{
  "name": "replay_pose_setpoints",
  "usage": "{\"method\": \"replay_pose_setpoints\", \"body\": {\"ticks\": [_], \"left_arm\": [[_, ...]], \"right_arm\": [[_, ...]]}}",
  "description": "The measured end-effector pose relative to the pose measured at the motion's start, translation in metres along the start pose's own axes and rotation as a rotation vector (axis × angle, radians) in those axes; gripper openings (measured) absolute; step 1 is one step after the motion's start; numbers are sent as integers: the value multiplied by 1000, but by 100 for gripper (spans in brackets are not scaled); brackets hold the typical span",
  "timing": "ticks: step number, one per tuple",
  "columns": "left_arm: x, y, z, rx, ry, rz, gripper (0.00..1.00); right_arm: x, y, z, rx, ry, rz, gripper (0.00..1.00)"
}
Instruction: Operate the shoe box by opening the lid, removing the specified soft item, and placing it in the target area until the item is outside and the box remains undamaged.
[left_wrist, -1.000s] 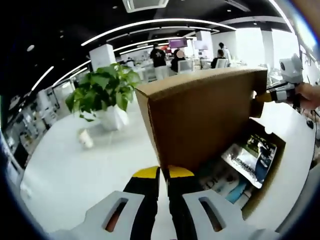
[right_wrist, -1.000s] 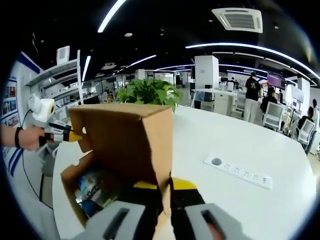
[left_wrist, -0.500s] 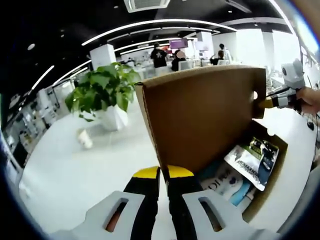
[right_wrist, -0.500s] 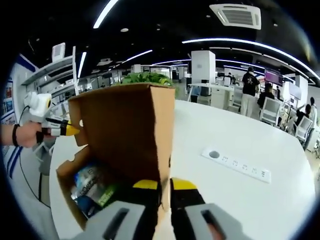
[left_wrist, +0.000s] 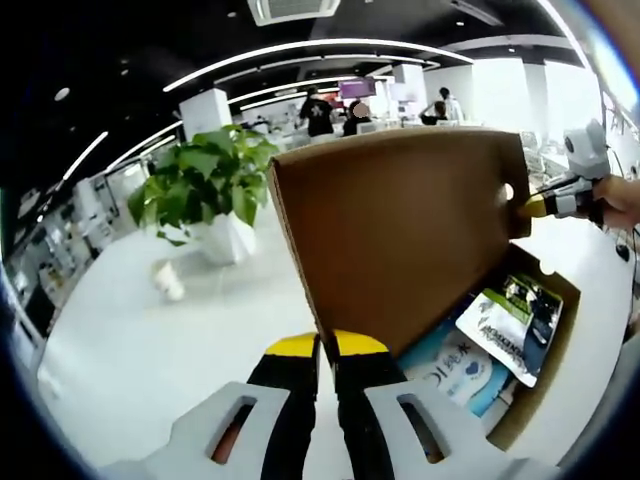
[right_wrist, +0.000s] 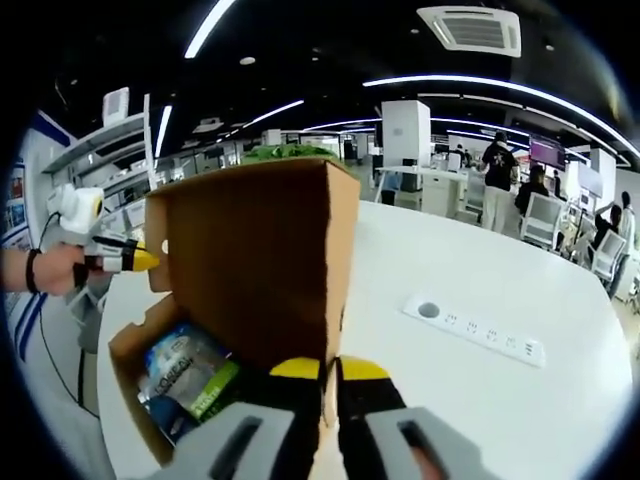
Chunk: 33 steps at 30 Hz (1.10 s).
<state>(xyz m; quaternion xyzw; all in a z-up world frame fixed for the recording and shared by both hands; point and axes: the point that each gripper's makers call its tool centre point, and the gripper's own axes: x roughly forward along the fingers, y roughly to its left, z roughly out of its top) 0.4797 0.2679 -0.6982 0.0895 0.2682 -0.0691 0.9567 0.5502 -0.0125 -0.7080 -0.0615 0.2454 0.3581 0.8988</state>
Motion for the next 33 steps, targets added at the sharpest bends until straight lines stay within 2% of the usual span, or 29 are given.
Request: {"method": "replay_pose_setpoints", "body": {"ticks": [33], "left_arm": [[30, 10, 5, -1, 27, -11, 3]], "right_arm": [[23, -14, 0, 12, 37, 1, 0]]}}
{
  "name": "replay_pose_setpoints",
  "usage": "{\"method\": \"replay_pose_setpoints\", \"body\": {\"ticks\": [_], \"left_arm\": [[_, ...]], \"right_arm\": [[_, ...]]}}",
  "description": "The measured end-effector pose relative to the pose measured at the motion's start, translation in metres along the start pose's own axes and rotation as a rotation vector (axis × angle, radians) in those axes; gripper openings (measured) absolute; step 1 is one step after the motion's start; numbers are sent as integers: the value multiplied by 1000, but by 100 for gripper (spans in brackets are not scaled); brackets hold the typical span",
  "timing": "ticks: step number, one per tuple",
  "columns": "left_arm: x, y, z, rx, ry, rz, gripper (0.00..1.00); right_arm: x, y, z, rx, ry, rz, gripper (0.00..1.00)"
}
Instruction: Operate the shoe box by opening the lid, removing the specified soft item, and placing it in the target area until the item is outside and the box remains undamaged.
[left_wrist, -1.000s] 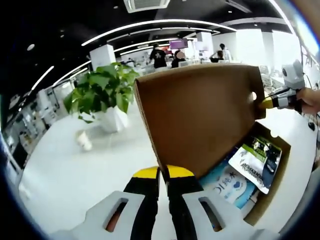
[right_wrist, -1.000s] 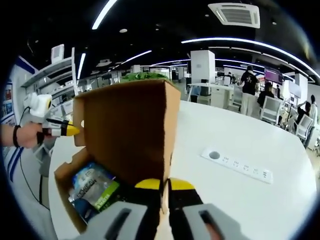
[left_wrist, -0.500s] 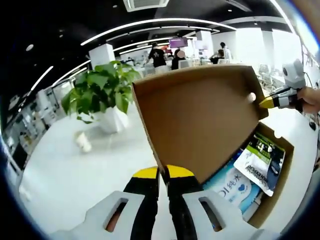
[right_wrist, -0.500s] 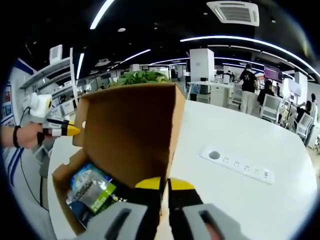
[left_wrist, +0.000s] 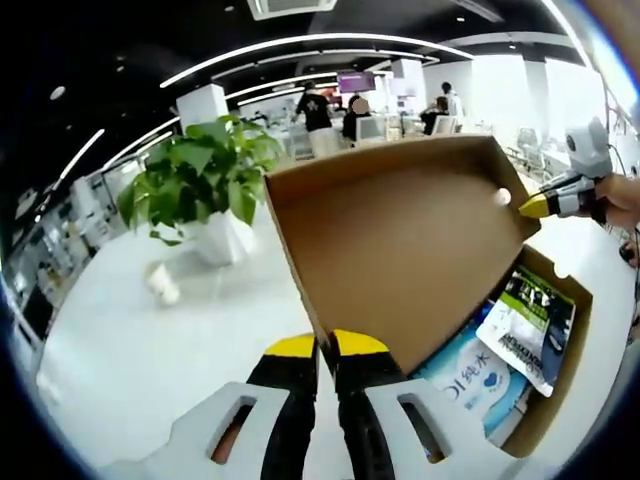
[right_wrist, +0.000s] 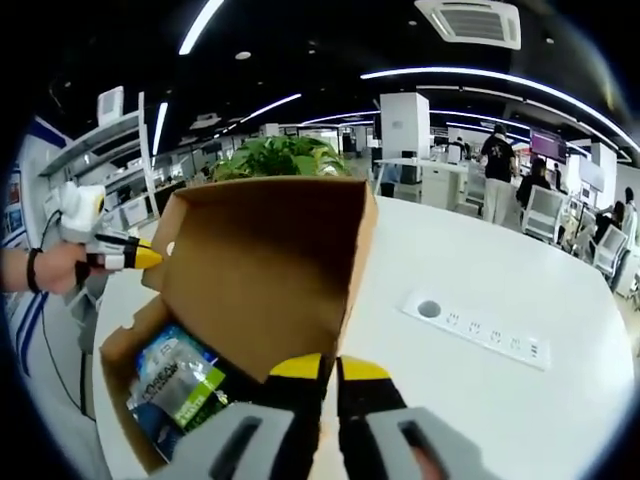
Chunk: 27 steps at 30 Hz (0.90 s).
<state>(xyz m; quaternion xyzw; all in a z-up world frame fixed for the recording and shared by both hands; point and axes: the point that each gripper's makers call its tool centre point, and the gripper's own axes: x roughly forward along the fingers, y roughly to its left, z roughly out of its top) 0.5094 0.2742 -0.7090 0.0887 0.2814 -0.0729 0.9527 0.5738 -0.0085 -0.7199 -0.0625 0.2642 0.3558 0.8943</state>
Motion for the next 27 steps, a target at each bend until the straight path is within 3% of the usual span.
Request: {"method": "replay_pose_setpoints", "body": {"ticks": [27], "left_arm": [[21, 4, -5, -28, 37, -23, 4]], "right_arm": [[14, -3, -8, 1, 53, 9, 1]]}}
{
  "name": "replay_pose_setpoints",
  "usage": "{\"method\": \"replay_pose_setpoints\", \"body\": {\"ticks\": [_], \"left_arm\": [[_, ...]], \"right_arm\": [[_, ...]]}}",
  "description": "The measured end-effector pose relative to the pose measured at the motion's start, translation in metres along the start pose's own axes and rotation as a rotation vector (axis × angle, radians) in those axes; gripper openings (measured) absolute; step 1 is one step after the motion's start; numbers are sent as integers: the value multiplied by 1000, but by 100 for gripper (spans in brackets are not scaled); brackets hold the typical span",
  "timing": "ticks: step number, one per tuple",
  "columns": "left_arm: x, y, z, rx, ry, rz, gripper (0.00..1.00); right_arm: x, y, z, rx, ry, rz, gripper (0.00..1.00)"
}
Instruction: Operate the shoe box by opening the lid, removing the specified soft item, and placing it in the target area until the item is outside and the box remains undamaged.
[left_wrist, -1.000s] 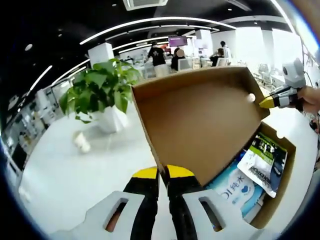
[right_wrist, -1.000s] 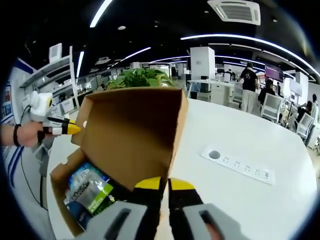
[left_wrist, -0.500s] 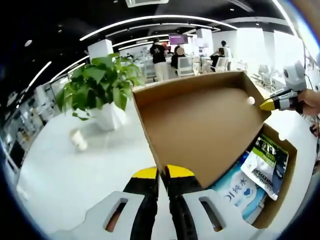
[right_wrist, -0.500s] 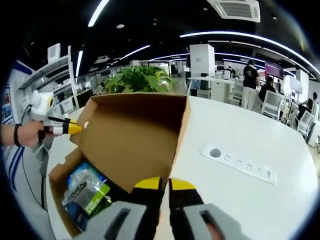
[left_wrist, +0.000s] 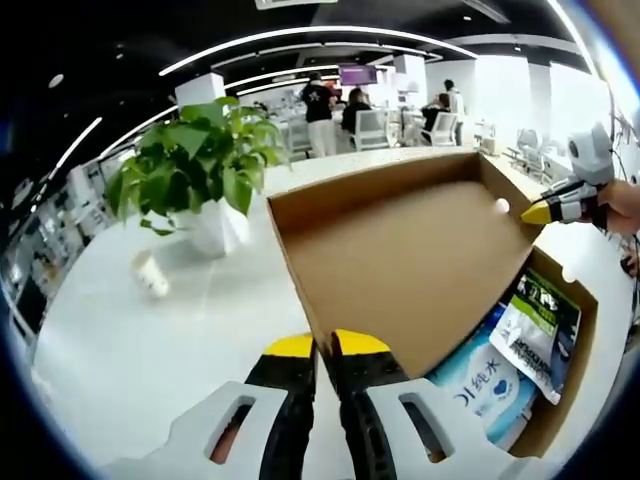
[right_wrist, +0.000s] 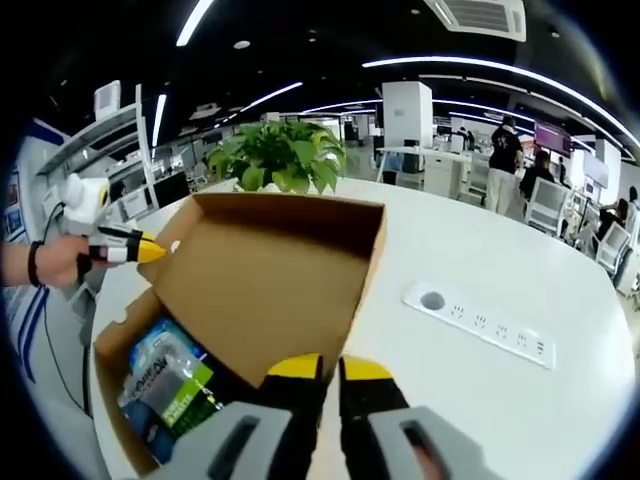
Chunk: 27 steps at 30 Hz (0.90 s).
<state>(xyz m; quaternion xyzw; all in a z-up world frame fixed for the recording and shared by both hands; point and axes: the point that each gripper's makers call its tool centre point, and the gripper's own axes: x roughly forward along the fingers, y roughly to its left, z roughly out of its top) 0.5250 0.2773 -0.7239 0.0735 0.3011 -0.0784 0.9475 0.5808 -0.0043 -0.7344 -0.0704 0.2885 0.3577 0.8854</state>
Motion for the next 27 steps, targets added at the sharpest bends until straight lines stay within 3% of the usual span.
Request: {"method": "replay_pose_setpoints", "body": {"ticks": [27], "left_arm": [[23, 2, -11, -22, 46, -18, 6]], "right_arm": [[15, -5, -9, 22, 31, 14, 3]]}}
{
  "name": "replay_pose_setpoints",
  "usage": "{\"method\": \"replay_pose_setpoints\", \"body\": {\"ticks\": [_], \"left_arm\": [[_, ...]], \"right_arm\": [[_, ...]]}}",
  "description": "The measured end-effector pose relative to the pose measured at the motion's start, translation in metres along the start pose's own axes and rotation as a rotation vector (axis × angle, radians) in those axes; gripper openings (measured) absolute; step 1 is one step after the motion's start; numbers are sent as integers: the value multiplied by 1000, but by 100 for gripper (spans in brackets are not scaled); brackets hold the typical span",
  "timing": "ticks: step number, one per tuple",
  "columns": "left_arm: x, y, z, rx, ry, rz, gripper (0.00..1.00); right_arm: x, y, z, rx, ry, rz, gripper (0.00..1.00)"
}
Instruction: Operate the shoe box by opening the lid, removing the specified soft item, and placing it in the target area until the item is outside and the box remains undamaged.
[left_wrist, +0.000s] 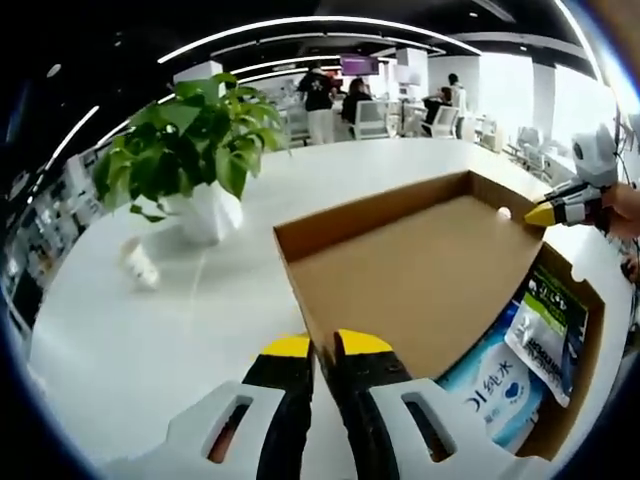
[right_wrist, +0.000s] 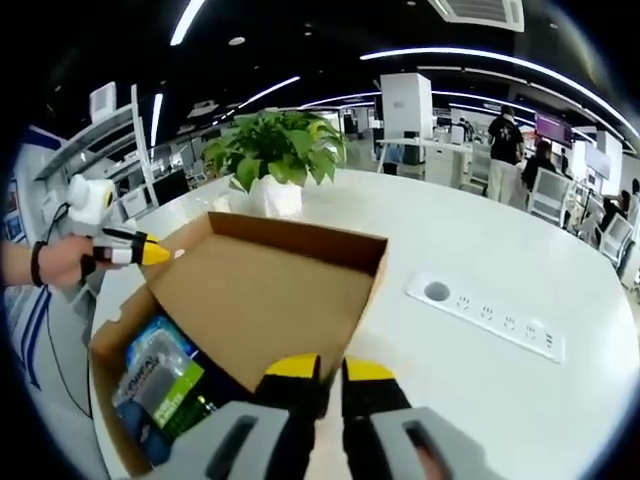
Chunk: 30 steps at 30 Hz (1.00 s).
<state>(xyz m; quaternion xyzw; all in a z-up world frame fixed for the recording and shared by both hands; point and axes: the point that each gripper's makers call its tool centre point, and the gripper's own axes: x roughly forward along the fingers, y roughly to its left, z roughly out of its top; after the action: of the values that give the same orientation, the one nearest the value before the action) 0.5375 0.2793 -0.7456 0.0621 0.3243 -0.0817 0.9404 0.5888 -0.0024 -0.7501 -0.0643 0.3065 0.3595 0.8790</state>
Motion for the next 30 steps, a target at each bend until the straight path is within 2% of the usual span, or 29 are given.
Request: {"method": "replay_pose_setpoints", "body": {"ticks": [16, 30], "left_arm": [[6, 0, -4, -15, 25, -3, 7], [7, 1, -4, 46, 44, 37, 8]], "right_arm": [[3, 0, -3, 19, 10, 0, 4], [5, -1, -6, 28, 22, -8, 5]]}}
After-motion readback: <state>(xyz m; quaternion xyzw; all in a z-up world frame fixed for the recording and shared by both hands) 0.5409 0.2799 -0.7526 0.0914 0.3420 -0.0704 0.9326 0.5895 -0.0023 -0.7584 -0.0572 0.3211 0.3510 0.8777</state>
